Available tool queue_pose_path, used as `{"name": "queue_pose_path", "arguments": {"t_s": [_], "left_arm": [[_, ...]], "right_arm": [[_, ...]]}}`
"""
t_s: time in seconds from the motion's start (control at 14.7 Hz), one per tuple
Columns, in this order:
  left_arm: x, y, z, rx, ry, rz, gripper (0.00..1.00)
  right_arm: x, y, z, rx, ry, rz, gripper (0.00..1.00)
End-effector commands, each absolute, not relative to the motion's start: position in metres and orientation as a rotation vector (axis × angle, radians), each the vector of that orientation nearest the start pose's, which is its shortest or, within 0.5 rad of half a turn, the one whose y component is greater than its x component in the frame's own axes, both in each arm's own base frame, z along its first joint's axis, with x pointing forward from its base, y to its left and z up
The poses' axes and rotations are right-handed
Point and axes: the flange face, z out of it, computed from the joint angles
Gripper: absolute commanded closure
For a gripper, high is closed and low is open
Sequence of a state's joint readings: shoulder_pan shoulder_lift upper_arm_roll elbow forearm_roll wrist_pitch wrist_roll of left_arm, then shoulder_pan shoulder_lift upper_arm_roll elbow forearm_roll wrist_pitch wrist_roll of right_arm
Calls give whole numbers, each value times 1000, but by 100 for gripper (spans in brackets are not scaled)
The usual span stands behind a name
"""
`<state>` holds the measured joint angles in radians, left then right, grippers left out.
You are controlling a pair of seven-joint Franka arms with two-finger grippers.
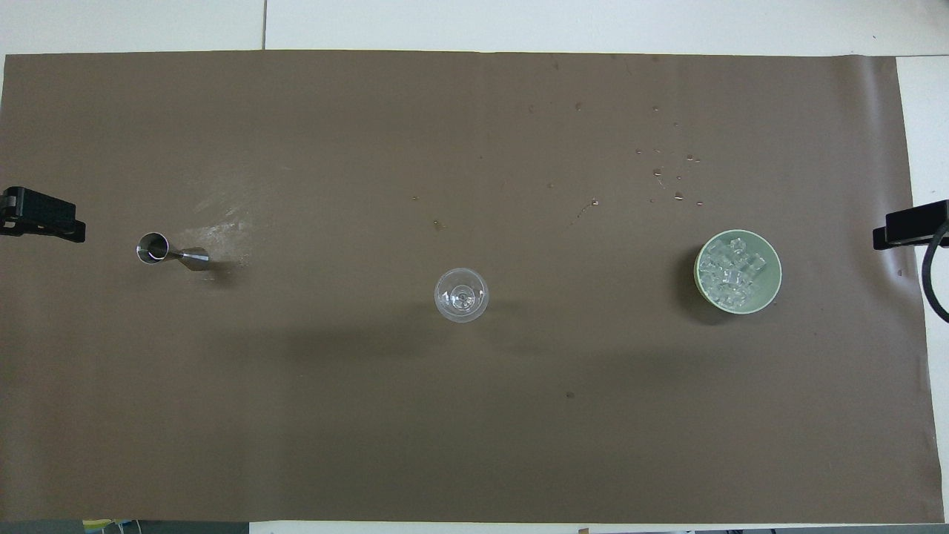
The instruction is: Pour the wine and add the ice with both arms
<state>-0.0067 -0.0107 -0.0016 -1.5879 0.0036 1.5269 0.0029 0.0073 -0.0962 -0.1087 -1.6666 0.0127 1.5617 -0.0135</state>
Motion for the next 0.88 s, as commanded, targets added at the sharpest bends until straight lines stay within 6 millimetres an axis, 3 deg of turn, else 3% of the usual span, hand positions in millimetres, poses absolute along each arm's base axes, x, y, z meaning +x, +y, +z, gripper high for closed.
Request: {"name": "queue_pose_path", "arguments": {"t_s": [0.0, 0.81], "left_arm": [[539, -3, 620, -3147, 5, 65, 0], [539, -3, 620, -3149, 5, 65, 0]], "right_arm": [[523, -54, 629, -3105, 114, -5, 0], [523, -48, 630, -3106, 99, -7, 0]]}}
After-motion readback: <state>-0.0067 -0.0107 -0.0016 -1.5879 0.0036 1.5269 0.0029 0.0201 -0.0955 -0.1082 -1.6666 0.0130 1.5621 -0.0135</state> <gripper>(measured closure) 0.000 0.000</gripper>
